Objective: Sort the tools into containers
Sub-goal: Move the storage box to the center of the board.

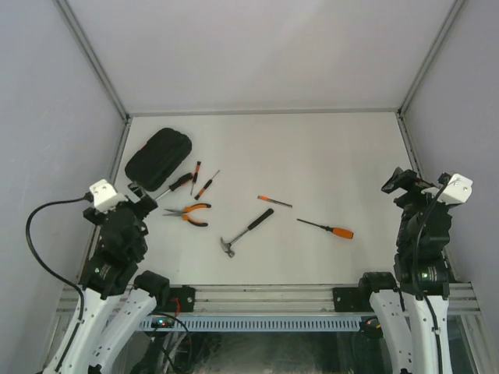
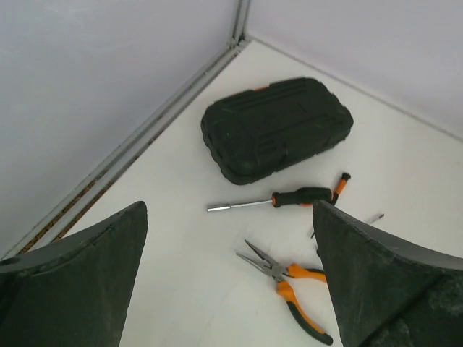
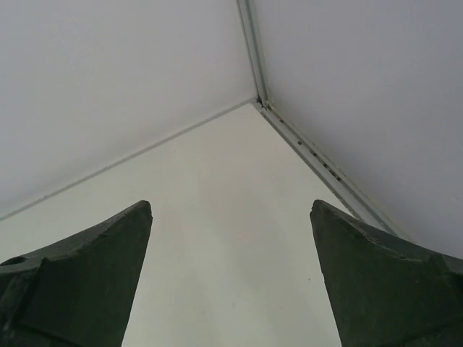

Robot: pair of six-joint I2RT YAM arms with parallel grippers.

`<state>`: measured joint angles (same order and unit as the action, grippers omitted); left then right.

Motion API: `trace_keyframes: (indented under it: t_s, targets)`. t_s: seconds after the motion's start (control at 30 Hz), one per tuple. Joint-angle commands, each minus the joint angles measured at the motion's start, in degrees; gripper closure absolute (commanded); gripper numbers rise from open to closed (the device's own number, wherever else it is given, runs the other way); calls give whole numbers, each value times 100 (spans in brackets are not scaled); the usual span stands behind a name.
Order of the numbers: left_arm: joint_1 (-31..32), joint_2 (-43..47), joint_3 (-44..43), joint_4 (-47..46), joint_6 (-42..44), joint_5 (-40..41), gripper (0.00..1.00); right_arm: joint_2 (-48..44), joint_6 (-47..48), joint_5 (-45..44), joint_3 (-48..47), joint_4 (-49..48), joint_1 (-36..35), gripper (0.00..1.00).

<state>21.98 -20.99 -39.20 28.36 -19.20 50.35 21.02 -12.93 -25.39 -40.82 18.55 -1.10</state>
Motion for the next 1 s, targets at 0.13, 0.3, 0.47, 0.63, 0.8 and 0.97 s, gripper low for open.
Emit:
trace_keyframes:
  t_s: [0.13, 0.3, 0.47, 0.63, 0.8, 0.97]
  targets:
    - [-260, -786, -395, 259, -374, -1457, 1, 699, -531, 1487, -895, 1349, 734, 5]
    - [-360, -1211, -625, 358, -476, -1994, 0, 1221, -799, 2107, -1218, 1926, 983, 2]
    - [-494, -1805, -981, 411, -544, -2373, 0, 1817, -950, 2602, -1389, 2363, 1109, 1]
    - [-1100, -2859, -1522, 286, -639, -3309, 0, 2297, -967, 3219, -1450, 2688, 1161, 1]
    - [-1699, -4032, -1993, -155, -899, -3824, 0, 2501, -1002, 3623, -1443, 2828, 1162, 0]
    - [-2043, -5065, -2341, -641, -1229, -3895, 0, 2574, -996, 4045, -1347, 2798, 1117, 1]
